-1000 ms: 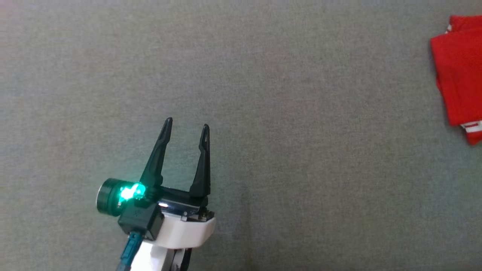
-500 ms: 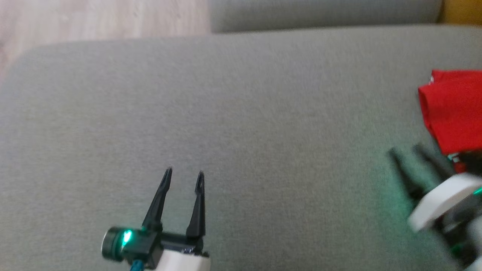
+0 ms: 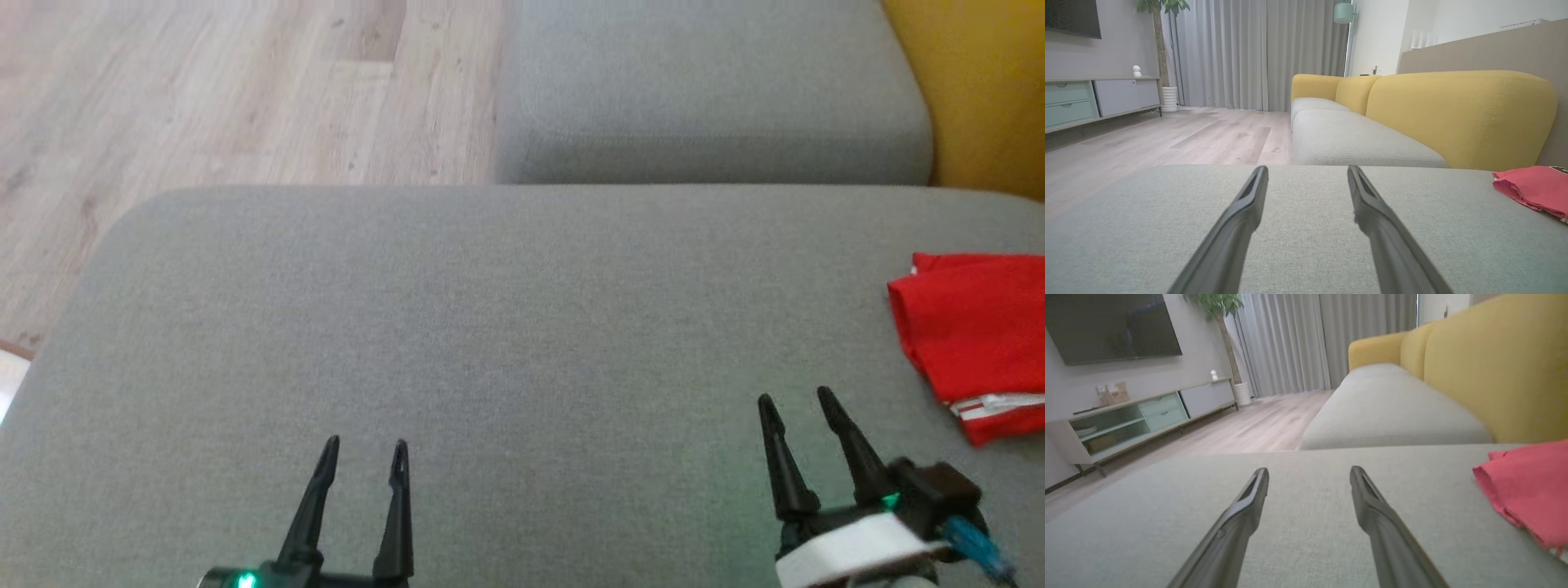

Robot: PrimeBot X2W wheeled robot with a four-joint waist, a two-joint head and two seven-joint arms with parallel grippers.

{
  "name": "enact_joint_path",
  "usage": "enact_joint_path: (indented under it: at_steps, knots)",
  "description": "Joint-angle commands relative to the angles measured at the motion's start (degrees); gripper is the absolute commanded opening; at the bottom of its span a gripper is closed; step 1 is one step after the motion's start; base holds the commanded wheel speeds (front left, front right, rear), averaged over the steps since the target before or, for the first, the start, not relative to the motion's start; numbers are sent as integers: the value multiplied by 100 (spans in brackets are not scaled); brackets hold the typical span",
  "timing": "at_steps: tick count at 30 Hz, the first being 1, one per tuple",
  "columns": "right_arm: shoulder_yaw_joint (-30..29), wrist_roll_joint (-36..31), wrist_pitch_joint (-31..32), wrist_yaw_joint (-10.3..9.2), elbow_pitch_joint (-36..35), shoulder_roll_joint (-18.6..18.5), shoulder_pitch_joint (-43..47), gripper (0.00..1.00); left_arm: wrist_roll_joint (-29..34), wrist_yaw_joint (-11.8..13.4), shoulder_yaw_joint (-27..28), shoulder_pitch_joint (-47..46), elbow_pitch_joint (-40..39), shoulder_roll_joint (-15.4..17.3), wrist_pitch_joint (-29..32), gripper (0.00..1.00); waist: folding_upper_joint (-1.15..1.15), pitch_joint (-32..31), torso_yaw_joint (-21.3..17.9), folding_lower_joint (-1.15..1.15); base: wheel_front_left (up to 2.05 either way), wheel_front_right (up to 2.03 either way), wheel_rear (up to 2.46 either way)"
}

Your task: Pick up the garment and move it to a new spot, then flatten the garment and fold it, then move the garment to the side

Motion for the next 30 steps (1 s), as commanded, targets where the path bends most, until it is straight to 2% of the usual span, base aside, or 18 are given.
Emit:
enact_joint_path:
  at_steps: [1,5,9,23,24,30]
  knots:
    - [-163,-300,-77,20,-627,120,152,100,80,39,231,-62,-284,-29,-29,100,0,-110,-31,2,0,0,0]
    - [-488,-726,-79,20,-1256,259,705,100,124,54,326,171,-362,-29,-29,100,0,-211,-49,2,0,0,0]
    - [-643,-900,-80,20,-1510,329,995,100,142,45,419,279,-382,-29,-29,100,0,-255,-66,2,0,0,0]
    - [-722,-963,-80,20,-1635,486,1305,100,212,6,603,387,-355,-29,-29,100,0,-325,-87,2,0,0,0]
    - [-829,-941,-18,0,-1416,535,1412,0,184,-1,399,577,-142,2,0,0,0,-325,-87,2,0,0,0]
    - [-818,-816,8,0,-987,532,1404,0,52,-8,401,659,259,6,18,0,0,-315,-97,2,0,0,0]
